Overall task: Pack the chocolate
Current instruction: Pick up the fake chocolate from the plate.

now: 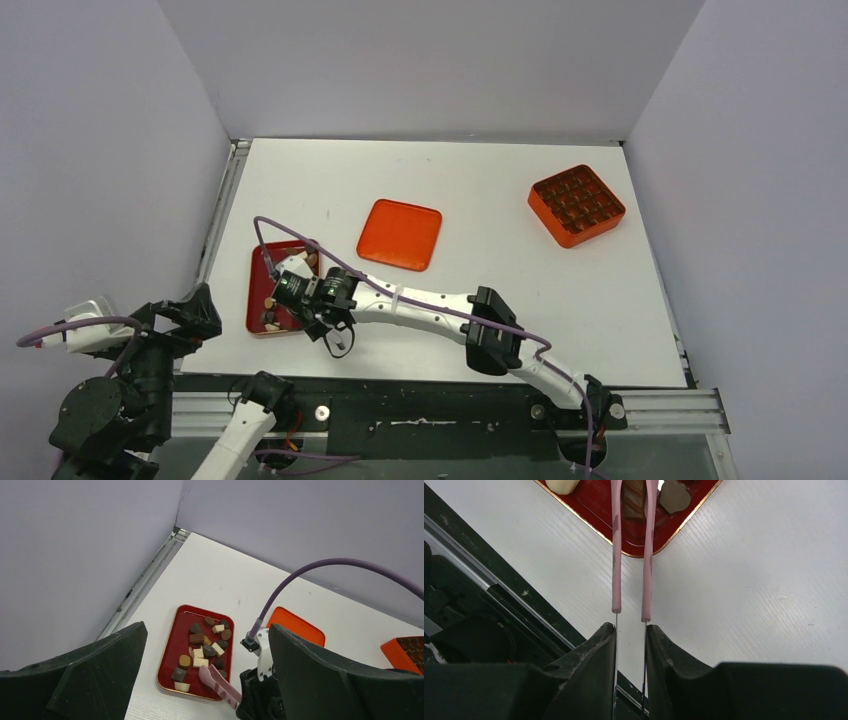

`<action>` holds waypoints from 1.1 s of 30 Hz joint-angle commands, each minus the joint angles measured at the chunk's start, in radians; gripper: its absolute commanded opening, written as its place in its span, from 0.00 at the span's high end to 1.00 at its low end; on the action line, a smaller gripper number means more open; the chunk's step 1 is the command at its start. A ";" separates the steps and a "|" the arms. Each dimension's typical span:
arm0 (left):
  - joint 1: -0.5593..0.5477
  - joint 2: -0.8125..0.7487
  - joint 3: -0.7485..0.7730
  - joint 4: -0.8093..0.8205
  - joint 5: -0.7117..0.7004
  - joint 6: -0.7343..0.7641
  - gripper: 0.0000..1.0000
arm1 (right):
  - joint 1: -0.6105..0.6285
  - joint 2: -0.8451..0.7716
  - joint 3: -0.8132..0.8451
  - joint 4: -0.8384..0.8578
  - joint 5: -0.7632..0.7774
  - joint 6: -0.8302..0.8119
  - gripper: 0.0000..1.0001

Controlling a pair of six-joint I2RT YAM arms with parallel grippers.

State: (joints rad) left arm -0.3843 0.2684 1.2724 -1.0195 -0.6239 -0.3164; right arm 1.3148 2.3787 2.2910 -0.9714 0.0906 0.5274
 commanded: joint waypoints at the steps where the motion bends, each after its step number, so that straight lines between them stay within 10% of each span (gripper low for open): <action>1: -0.005 0.020 0.034 0.065 -0.003 0.034 0.09 | 0.000 -0.018 0.036 -0.029 0.039 -0.010 0.78; 33: -0.007 0.124 -0.234 0.088 0.372 -0.138 0.03 | -0.256 -0.577 -0.543 0.313 -0.032 -0.051 0.77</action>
State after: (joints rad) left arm -0.3874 0.3607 1.0790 -1.0355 -0.3992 -0.4103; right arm 1.1072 1.9354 1.7809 -0.7017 -0.0246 0.4866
